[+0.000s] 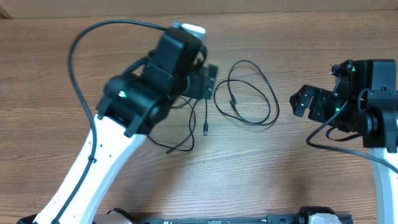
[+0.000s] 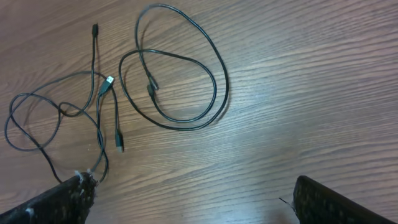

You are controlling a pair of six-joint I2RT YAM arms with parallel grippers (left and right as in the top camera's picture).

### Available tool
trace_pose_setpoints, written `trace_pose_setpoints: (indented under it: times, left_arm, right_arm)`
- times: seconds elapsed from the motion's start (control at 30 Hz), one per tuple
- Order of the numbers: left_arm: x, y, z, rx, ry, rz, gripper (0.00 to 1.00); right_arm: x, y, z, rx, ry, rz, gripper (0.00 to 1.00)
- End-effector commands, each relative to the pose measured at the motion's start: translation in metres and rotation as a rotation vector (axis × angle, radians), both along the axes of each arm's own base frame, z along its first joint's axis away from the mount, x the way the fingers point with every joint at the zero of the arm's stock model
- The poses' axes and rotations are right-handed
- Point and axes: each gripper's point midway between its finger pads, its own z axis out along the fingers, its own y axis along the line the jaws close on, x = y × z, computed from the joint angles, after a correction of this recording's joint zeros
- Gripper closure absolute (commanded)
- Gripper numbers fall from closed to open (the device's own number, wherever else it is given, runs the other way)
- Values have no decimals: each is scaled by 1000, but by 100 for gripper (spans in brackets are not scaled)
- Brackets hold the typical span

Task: Untangle cables

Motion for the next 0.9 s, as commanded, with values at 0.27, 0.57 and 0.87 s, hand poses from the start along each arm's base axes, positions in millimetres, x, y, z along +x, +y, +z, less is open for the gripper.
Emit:
trace_pose_setpoints:
  times: [0.27, 0.57, 0.87]
  left_arm:
    - [8, 91, -20, -33, 154, 279, 0]
    - [8, 91, -19, -34, 152, 277, 0]
    - [8, 91, -20, -33, 153, 277, 0]
  right_arm:
    - [50, 23, -97, 217, 398, -207, 0]
    - [64, 58, -161, 335, 562, -208, 0]
    - [49, 99, -220, 420, 606, -335, 0]
